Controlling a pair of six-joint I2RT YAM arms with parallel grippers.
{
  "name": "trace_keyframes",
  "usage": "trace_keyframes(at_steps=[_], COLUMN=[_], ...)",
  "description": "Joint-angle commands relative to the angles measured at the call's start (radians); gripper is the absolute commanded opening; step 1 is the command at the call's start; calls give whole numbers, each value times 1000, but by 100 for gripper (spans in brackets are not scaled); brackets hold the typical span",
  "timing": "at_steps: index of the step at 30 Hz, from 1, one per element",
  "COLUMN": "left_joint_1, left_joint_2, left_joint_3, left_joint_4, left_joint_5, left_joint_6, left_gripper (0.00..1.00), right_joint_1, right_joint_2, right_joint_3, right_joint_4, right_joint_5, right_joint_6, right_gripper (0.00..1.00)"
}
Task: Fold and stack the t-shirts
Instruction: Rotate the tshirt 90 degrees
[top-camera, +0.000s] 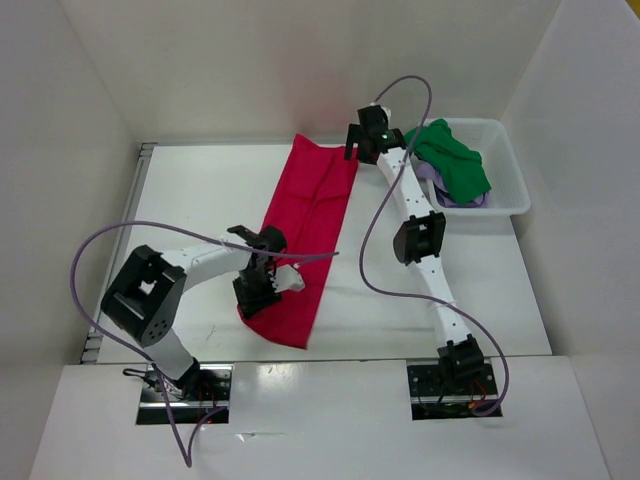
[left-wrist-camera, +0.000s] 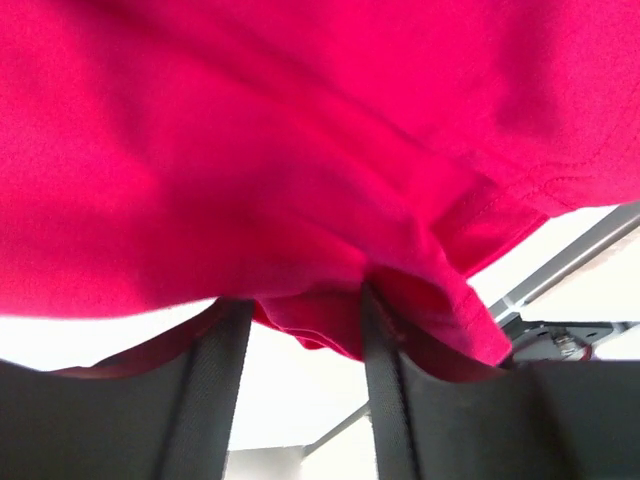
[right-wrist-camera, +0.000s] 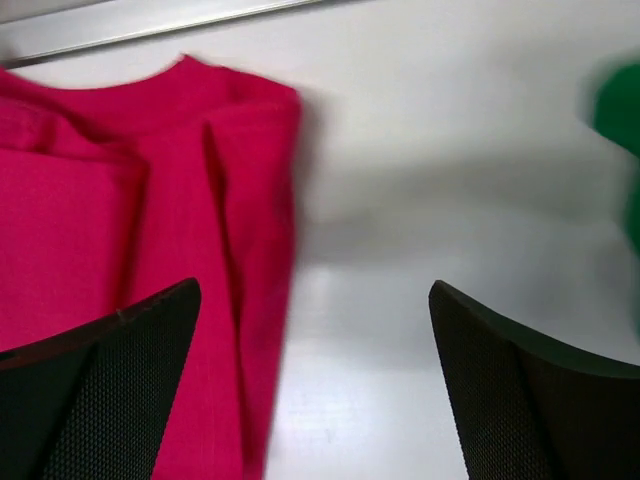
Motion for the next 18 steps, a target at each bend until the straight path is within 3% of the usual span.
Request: trace_keyframes(at_steps=[1, 2, 3, 6, 9, 10, 14, 15, 16, 18], left_joint_1=[59, 76, 92, 156, 193, 204, 227, 237, 248, 282], left_joint_2=[-108, -131, -157, -349, -539, -581, -705, -721, -739, -791], left_joint_3=[-19, -19, -19, -19, -10, -10, -10, -20, -33, -43], left_joint_4=[35, 35, 50, 50, 73, 73, 82, 92, 107, 122], left_joint_5=[-29, -56, -82, -130, -152, -152, -211, -222, -233, -279], left_joint_6=[-85, -102, -120, -159, -186, -186, -248, -248, -260, -280], left_gripper=[56, 59, 60, 68, 86, 93, 95, 95, 95, 95], right_joint_1=[157, 190, 213, 237, 341, 422, 637, 676, 755, 805], right_joint_2=[-273, -328, -478, -746, -1007, -1048, -1237, -1305, -1340, -1401], right_joint_3=[31, 14, -103, -265, -532, -591, -1139, -1244, -1458, -1645], right_joint_4=[-226, -298, -311, -392, -392, -392, -368, -304, -238, -67], right_joint_5=[317, 400, 474, 521, 597, 588, 497, 463, 376, 274], right_joint_6=[10, 43, 63, 148, 212, 234, 593, 658, 694, 852], right_gripper=[100, 100, 100, 100, 100, 100, 100, 100, 100, 96])
